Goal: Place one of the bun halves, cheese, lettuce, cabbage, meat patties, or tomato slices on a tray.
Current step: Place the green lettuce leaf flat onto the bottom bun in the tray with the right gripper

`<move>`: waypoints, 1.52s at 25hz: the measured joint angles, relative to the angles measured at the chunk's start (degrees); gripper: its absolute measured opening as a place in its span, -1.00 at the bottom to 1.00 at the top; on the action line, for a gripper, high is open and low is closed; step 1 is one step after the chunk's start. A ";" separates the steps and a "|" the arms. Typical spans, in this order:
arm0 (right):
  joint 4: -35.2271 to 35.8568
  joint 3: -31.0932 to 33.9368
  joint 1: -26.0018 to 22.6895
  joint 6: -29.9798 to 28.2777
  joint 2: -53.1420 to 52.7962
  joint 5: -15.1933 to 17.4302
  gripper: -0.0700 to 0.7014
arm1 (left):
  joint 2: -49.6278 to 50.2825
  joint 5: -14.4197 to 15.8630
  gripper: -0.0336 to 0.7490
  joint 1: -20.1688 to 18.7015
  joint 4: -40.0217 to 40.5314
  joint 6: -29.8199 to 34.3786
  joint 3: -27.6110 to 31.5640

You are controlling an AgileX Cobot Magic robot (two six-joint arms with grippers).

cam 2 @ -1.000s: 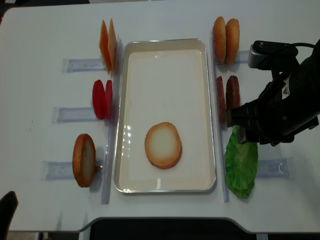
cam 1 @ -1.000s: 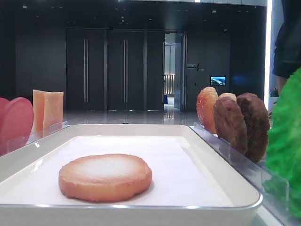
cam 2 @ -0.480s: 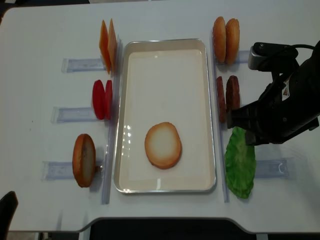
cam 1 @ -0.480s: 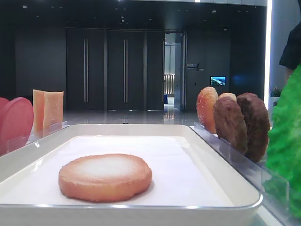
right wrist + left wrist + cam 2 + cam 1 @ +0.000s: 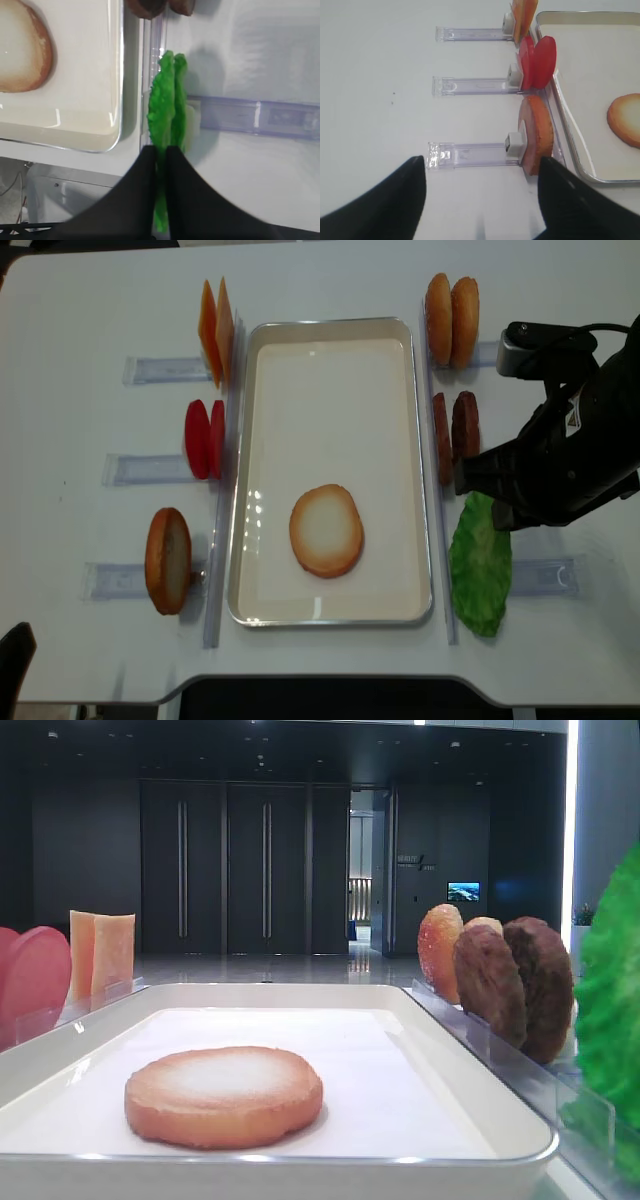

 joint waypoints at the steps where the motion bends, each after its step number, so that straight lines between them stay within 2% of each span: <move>1: 0.15 -0.77 0.00 0.00 0.00 0.72 -0.75 | 0.00 0.00 0.45 0.00 0.00 0.00 0.00; 12: 1.20 -8.84 1.76 1.39 0.00 8.22 -0.75 | 0.00 0.00 0.45 0.00 0.00 0.00 0.00; 21: 1.51 -13.58 6.98 5.01 0.00 8.53 -0.75 | 0.00 0.00 0.45 0.00 0.00 0.00 0.00; 27: 7.64 -13.71 8.30 3.93 0.00 1.86 -0.75 | 0.00 0.00 0.45 0.00 0.00 0.00 0.00; 33: 11.62 -13.71 8.41 1.31 0.00 -2.99 -0.75 | 0.00 0.00 0.45 0.00 0.00 0.00 0.00; 38: 17.71 -13.71 8.41 -3.87 1.30 -6.98 -0.75 | 0.00 0.00 0.45 0.00 0.00 0.00 0.00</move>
